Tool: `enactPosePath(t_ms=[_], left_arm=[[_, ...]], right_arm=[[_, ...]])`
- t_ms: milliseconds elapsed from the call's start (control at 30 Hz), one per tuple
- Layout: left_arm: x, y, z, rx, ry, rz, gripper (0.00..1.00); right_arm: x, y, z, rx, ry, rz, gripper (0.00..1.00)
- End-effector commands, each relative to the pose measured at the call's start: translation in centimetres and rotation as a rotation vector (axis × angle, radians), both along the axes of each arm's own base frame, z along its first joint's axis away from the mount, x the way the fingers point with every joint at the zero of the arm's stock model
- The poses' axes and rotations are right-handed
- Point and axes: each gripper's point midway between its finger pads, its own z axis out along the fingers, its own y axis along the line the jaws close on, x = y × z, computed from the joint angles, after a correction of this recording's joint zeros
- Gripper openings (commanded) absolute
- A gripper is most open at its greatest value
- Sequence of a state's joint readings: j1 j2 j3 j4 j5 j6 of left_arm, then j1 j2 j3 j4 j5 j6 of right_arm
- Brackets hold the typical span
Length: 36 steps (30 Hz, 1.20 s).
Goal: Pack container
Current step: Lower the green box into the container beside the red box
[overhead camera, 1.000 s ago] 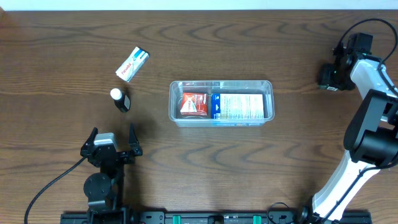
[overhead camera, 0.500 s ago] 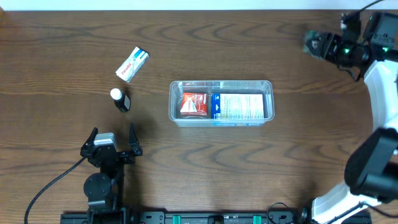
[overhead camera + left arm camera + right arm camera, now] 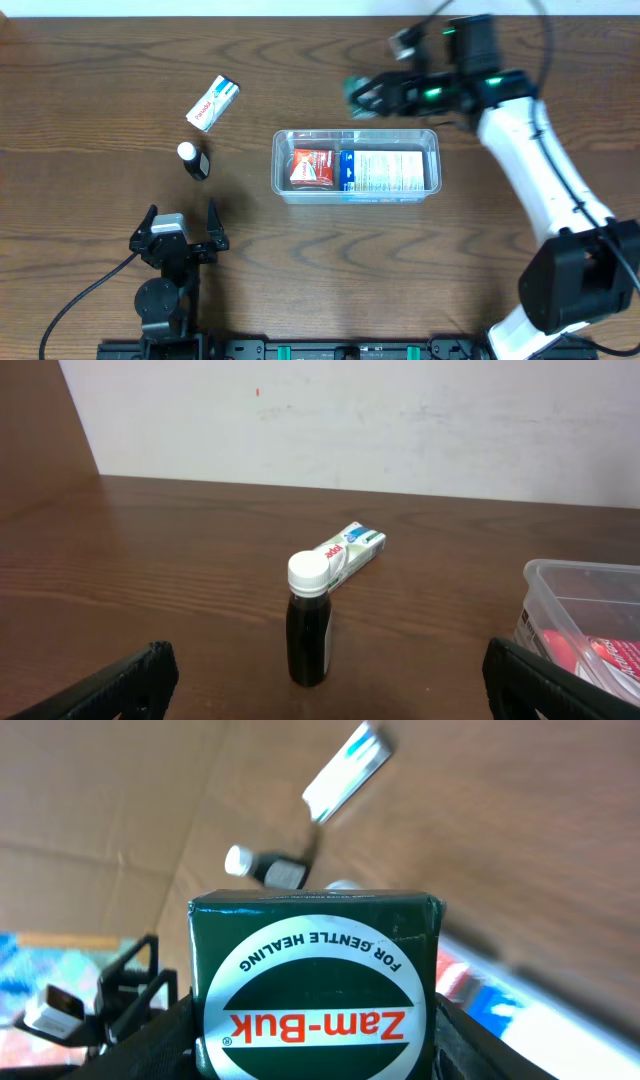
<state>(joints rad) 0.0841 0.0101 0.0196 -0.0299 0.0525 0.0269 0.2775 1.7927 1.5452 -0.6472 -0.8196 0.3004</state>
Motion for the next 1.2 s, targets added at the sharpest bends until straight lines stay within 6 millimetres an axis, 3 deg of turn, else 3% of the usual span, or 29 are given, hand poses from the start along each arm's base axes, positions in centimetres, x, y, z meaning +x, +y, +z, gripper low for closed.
enactPosePath(t_ms=[0, 333, 467, 800, 1167], left_arm=[[-0.1, 0.2, -1.6, -0.001, 0.049, 0.012, 0.98], [-0.1, 0.2, -1.6, -0.001, 0.049, 0.012, 0.98], [-0.1, 0.2, -1.6, -0.001, 0.049, 0.012, 0.98], [-0.1, 0.2, -1.6, -0.001, 0.049, 0.012, 0.98], [-0.1, 0.2, -1.6, -0.001, 0.049, 0.012, 0.98]], right_arm=[[-1.0, 2.2, -1.3, -0.115, 0.015, -0.046, 0.62], [-3.7, 5.1, -6.1, -0.468, -0.026, -0.250, 0.61], [-4.2, 6.1, -7.0, -0.488, -0.054, -0.270, 0.66], [-4.3, 5.4, -10.7, -0.489, -0.045, -0.335, 0.64], [-4.3, 5.1, -13.0, -0.482, -0.030, -0.368, 0.64]])
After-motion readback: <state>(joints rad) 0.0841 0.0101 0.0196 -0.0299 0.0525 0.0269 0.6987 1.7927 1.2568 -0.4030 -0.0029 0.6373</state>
